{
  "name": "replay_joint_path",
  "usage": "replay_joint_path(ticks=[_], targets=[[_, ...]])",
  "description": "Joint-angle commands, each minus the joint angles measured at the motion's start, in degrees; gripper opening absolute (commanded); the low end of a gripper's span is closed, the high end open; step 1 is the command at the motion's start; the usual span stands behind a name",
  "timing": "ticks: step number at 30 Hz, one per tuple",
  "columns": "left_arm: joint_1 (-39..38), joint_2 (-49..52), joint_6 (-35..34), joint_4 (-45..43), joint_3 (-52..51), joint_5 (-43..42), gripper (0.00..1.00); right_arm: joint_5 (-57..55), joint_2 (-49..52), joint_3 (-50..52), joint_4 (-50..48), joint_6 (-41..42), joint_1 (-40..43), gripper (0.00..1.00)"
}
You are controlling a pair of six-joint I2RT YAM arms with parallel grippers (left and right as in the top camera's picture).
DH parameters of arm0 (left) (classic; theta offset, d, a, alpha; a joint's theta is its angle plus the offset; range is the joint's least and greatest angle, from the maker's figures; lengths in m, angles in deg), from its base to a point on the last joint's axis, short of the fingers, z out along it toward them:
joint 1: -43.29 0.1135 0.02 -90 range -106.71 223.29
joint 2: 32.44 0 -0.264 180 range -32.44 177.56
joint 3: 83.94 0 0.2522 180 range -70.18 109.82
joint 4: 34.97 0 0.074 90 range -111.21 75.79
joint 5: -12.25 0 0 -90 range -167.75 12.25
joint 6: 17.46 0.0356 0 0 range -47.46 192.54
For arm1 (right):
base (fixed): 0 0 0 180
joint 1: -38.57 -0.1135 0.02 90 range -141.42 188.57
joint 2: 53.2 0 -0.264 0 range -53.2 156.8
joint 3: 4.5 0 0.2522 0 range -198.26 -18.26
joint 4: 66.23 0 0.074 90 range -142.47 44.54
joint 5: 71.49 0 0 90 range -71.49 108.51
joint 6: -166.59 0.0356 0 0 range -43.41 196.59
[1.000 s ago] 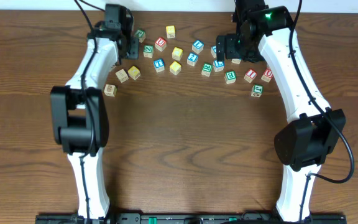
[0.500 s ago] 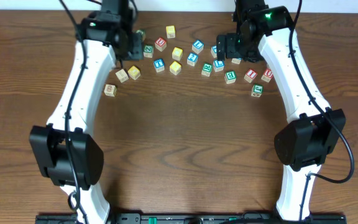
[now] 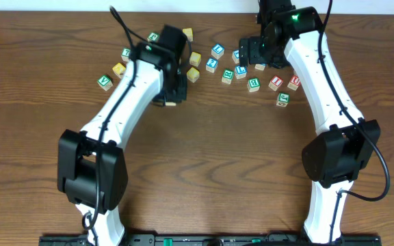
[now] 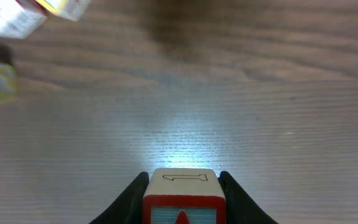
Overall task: Spell out AI2
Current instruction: 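Lift the red 'A' block and carry it toward table center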
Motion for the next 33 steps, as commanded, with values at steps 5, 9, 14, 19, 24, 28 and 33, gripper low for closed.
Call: replay_joint_path(ticks=[5,9,14,19,24,28,33], targets=[[-0.15,0.00,-3.67,-11.23,-10.78,0.37,0.30,-0.70,-0.11,0.17,0.09,-0.50,-0.55,0.99],[-0.15,0.02,-3.61,-18.69,-15.43,0.37,0.30,-0.70,-0.11,0.17,0.11,-0.50,-0.55,0.99],[-0.17,0.04,-1.92,-26.12,-20.35,0.37,0.29,-0.70,-0.11,0.17,0.28,-0.50,-0.55,0.99],[-0.17,0.07,-0.63,-29.83,-22.18,0.37,0.29,-0.70,-0.11,0.17,0.28,-0.50,-0.55,0.99],[-0.17,0.11,1.40,-32.28,-22.18,0.35,0.29,-0.70,-0.11,0.17,0.24,-0.50,-0.55,0.99],[-0.17,0.15,2.36,-33.81,-22.18,0.37,0.29,-0.70,-0.11,0.17,0.35,-0.50,-0.55,0.99],[-0.42,0.26,2.36,-34.60,-22.21,0.35,0.29,-0.72,-0.11,0.17,0.55,-0.52,-0.55,0.99]])
